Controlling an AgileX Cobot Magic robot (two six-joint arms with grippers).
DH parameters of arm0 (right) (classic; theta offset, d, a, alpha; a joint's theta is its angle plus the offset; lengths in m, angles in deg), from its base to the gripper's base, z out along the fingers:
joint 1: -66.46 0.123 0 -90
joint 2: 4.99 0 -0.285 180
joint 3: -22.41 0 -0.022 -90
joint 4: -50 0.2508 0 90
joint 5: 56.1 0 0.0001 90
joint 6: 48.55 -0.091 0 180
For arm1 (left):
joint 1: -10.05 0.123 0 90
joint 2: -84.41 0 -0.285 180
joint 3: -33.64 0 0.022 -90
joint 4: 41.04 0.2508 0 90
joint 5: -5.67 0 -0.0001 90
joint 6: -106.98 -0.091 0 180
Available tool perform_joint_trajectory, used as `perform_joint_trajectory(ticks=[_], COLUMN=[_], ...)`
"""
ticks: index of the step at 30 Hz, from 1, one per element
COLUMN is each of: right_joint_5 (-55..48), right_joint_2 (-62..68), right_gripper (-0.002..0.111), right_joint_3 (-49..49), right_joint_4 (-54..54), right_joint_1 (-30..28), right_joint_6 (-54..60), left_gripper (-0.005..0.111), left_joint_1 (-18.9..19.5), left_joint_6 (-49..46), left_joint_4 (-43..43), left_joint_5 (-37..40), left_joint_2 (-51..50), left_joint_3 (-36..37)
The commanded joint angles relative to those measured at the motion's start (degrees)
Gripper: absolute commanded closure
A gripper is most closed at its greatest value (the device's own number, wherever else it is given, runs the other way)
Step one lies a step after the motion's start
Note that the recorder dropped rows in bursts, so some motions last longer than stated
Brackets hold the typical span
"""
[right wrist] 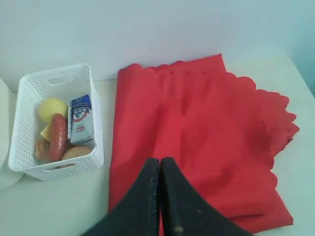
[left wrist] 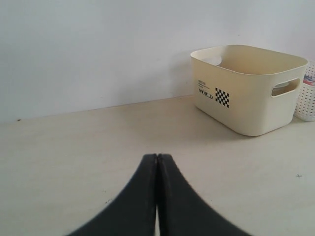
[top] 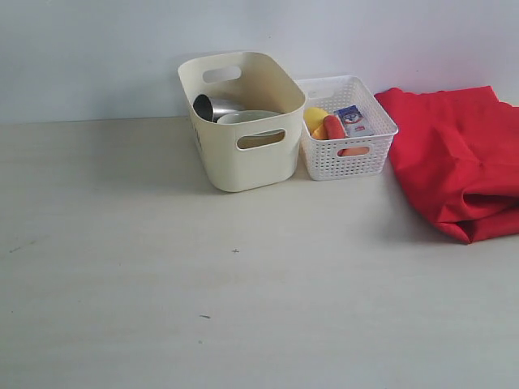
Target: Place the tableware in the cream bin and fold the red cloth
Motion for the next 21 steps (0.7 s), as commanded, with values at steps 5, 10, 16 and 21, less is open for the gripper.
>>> perform_joint_trajectory(ticks=[5, 10, 16, 21], right_joint_5=[5.17, 7.15, 12.11, 14.34], right_joint_2=[-14.48, -22.47, -33.48, -42.56], right_gripper=[0.108, 0.108, 0.108, 0.108], right_joint_3=[-11.00, -18.26, -27.52, -33.43], right_joint_4=[-0.37, -0.14, -0.07, -0.06], right_joint_1=[0.98, 0.98, 1.01, 3.52], right_joint_6=[1.38, 3.02, 4.49, 7.44], left_gripper=[0.107, 0.107, 0.107, 0.107], left_joint_1=[0.07, 0.07, 0.07, 0.07], left_joint_6=[0.24, 0.24, 0.24, 0.24], left_joint_4=[0.16, 0.16, 0.16, 0.16], left_joint_5=[-0.18, -0.18, -0.18, -0.18], left_joint_2=[0.32, 0.32, 0.32, 0.32], left_joint_3=[0.31, 0.31, 0.31, 0.31])
